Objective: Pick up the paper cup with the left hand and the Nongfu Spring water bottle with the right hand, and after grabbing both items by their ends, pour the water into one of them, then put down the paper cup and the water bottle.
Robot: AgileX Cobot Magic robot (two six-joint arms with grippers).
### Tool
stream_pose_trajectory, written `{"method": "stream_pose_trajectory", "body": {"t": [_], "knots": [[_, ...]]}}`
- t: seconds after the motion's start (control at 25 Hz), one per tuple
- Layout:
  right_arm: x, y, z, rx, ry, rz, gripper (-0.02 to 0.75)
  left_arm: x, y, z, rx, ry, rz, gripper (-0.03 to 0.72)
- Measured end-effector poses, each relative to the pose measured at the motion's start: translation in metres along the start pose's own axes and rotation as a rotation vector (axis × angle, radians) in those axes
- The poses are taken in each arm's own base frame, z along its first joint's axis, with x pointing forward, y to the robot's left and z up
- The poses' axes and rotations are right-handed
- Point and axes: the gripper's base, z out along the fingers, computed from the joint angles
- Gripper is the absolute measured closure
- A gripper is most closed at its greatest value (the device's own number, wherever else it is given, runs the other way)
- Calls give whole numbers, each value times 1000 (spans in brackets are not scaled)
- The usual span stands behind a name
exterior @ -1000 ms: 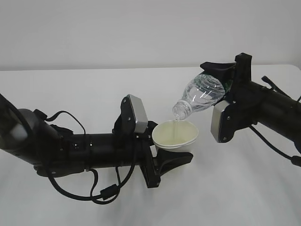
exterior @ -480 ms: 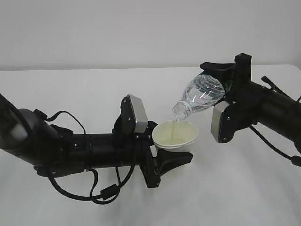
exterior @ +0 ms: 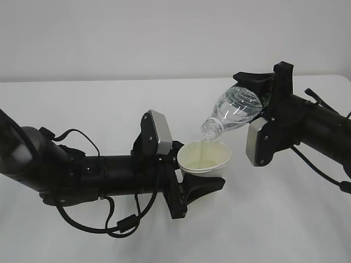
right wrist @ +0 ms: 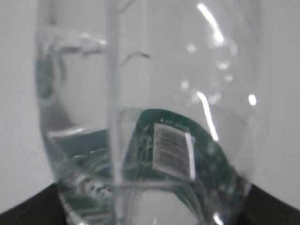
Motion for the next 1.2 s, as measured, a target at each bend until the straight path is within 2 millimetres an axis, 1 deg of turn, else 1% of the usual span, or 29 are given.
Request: {"method": "stream_pose_trajectory", "body": {"t": [1.2], "knots": [[0,-1,0,4,-4,-7,309,0,0,0,0,0,-2,251]]}}
